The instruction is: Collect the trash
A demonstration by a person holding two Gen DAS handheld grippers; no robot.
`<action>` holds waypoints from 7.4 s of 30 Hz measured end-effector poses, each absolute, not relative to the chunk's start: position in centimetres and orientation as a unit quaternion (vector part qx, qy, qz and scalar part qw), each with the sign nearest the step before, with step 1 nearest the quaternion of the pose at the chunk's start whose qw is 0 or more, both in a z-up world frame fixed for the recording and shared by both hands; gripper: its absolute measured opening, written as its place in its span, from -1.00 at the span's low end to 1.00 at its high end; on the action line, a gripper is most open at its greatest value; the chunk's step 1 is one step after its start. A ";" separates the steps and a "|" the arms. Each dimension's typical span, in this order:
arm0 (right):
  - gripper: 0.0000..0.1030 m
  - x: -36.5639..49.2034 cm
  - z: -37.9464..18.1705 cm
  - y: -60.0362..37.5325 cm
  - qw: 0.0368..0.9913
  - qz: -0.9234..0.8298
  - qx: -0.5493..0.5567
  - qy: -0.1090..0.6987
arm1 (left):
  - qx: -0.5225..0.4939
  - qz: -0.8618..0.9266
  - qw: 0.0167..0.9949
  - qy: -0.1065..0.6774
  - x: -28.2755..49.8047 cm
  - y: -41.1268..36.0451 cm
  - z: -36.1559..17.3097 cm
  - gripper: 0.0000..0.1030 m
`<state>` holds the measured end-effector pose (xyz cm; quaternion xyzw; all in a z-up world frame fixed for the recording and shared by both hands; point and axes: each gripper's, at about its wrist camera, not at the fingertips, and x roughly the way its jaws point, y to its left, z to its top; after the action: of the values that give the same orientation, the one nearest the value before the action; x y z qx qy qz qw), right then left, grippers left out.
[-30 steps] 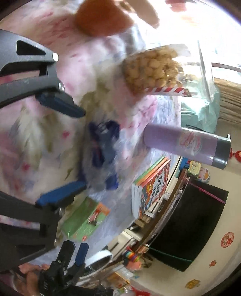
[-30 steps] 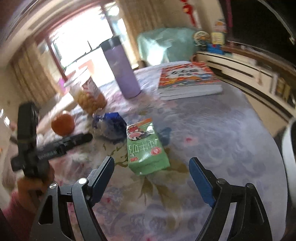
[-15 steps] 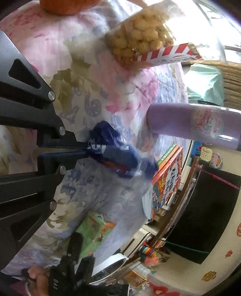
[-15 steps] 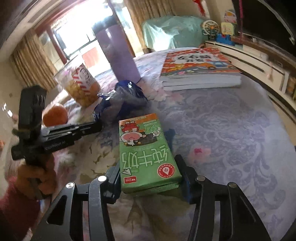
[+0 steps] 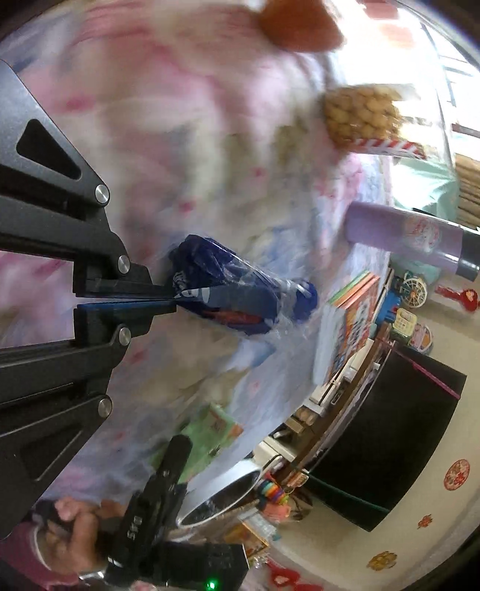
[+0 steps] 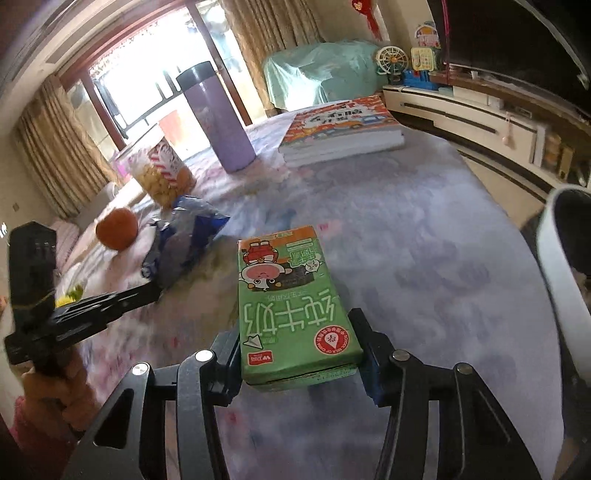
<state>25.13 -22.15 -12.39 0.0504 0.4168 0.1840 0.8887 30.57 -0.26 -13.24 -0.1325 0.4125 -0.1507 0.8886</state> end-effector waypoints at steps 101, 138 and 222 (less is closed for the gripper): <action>0.02 20.6 -6.5 -46.1 0.932 0.023 0.143 0.332 | 0.064 -0.265 0.885 0.377 31.6 -30.1 -5.4 -0.66; 0.02 24.9 -7.6 -48.5 0.923 0.003 0.133 0.360 | 0.092 -0.261 0.871 0.406 37.0 -35.3 -6.3 -0.62; 1.00 5.0 -4.1 -36.4 0.990 -0.088 0.023 0.108 | -0.003 -0.096 0.984 0.148 8.5 -19.2 -7.7 0.98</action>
<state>4.97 -36.44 -4.09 0.0226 0.1079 -0.0875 0.9901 8.55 -19.24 -7.72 -0.0029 0.1480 -0.0955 0.9844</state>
